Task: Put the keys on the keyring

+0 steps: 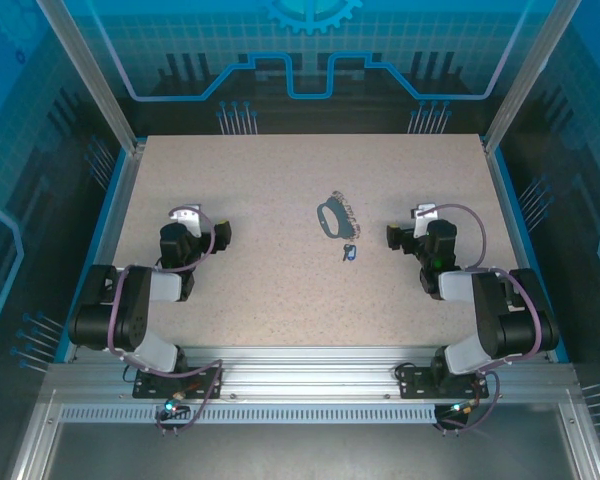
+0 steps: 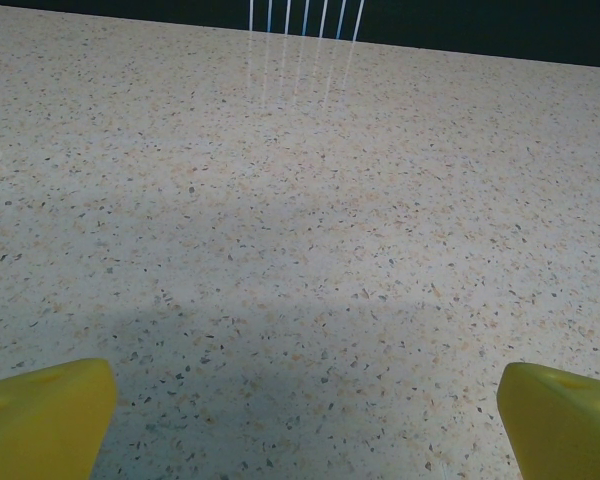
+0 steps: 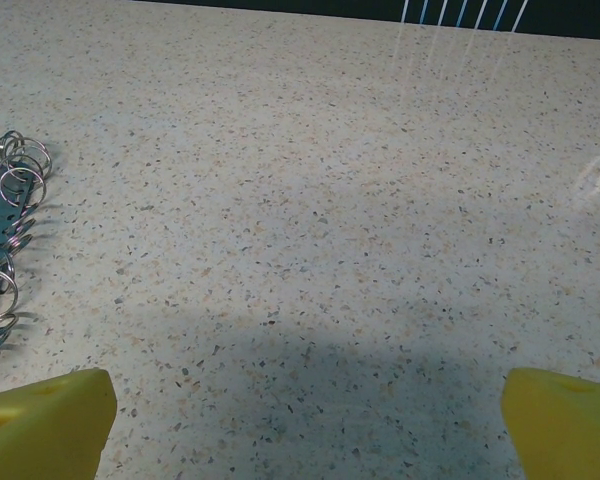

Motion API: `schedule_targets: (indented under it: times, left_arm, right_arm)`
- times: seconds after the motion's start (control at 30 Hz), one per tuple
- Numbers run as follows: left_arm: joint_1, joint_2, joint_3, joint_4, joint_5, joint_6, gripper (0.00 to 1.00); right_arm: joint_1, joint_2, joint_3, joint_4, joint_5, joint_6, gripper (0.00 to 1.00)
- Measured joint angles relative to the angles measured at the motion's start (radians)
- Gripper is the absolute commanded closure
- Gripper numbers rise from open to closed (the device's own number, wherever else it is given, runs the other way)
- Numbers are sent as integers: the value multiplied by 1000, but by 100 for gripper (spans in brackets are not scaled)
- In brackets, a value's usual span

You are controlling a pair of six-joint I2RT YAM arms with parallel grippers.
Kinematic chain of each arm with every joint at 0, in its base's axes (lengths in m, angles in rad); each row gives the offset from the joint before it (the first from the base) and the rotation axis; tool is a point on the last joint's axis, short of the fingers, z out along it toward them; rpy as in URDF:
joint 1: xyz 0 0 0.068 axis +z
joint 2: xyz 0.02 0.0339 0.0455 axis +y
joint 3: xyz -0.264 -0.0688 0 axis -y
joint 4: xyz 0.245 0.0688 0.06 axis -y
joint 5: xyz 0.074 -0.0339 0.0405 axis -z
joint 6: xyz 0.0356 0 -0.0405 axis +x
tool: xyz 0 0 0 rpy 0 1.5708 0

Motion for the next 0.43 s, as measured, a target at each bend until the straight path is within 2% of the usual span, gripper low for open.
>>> schedule_targets:
  times: [0.43]
  left_arm:
    - [-5, 0, 0, 0, -1, 1, 1]
  right_arm:
    - [-2, 0, 0, 0, -11, 0, 0]
